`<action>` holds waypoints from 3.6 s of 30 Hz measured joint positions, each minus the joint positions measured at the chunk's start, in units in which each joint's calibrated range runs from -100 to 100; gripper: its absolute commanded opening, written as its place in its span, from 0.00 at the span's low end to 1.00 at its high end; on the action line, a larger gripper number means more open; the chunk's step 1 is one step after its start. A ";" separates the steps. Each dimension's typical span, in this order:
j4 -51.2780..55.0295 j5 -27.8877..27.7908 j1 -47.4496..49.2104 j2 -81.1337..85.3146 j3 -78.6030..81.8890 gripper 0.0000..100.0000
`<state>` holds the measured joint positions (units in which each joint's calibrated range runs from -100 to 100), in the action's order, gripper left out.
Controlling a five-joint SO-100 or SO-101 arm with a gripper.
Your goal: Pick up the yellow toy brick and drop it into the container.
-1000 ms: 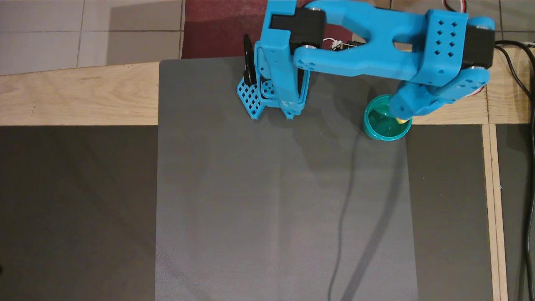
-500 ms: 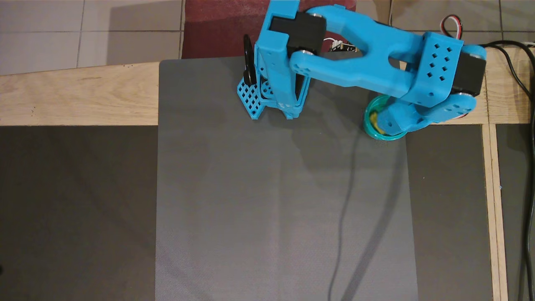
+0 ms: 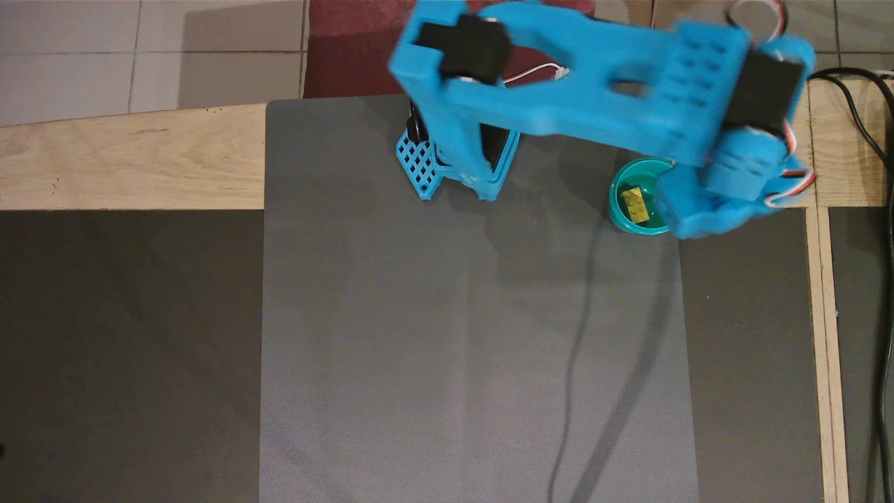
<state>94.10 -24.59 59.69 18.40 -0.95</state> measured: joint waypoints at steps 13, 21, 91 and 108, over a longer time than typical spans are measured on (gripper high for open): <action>-6.78 7.83 -30.88 17.85 -6.89 0.00; -9.24 15.23 -47.66 27.79 6.62 0.00; -38.10 20.84 -49.74 80.32 100.23 0.00; -38.10 20.84 -49.74 80.32 100.23 0.00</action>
<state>56.01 -3.75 9.95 98.73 99.28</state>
